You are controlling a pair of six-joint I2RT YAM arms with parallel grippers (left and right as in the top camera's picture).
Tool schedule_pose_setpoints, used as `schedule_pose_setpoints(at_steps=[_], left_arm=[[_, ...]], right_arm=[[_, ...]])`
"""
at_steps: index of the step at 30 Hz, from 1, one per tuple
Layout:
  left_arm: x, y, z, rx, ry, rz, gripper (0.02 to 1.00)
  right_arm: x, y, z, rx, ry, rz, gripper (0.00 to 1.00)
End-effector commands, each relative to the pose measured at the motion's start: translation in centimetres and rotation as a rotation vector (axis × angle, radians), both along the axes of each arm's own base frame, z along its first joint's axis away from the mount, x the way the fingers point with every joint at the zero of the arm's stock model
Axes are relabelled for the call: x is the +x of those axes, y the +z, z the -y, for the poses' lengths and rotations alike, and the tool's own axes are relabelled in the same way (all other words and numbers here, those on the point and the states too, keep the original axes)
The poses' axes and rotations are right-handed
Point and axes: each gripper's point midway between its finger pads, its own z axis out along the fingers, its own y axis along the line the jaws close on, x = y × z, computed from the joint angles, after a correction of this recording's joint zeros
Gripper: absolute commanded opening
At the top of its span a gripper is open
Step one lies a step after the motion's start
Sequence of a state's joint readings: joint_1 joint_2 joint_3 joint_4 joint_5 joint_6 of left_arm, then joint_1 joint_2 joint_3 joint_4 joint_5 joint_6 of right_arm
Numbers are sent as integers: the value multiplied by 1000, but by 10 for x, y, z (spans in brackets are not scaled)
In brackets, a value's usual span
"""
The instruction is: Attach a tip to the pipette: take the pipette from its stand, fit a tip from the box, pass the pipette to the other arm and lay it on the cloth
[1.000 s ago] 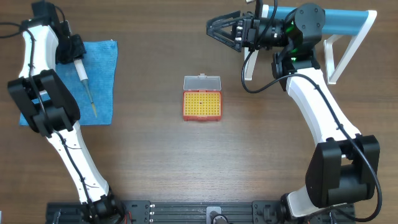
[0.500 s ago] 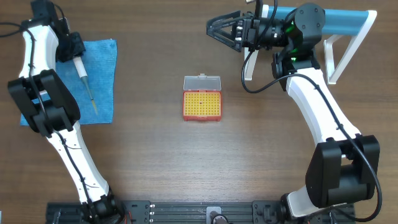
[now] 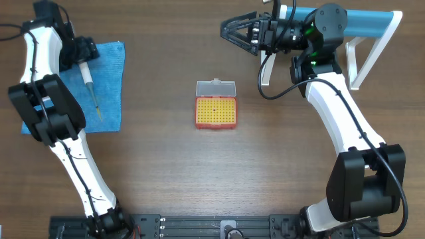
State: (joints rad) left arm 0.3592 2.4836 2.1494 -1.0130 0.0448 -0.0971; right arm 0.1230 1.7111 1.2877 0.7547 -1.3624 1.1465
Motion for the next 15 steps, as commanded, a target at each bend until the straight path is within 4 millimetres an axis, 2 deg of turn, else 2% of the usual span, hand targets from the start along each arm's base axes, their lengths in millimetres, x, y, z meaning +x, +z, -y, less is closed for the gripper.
schedule_pose_setpoints(at_steps=[1, 3, 5, 6, 9, 10, 12, 15], left_arm=[[-2, 31, -3, 17, -2, 20, 982], [-5, 51, -2, 24, -2, 38, 982], [-9, 82, -1, 36, -1, 71, 982], [-13, 110, 1, 51, -1, 110, 982], [-22, 164, 5, 87, -17, 192, 989], [-29, 191, 8, 104, -19, 232, 993], [-45, 238, 14, 131, -23, 306, 996], [-82, 307, 40, 141, -99, 423, 996]], right_arm=[[2, -3, -2, 1, -4, -3, 761], [3, -3, -1, 1, -5, -3, 761], [3, -3, 0, 1, -9, -3, 761], [4, -3, 2, 1, -13, -2, 761], [2, -5, 5, -8, -2, 23, 763], [1, -5, 6, -12, 4, 33, 761], [0, -6, 7, -17, 13, 47, 766], [-1, -7, 8, -21, 18, 63, 766]])
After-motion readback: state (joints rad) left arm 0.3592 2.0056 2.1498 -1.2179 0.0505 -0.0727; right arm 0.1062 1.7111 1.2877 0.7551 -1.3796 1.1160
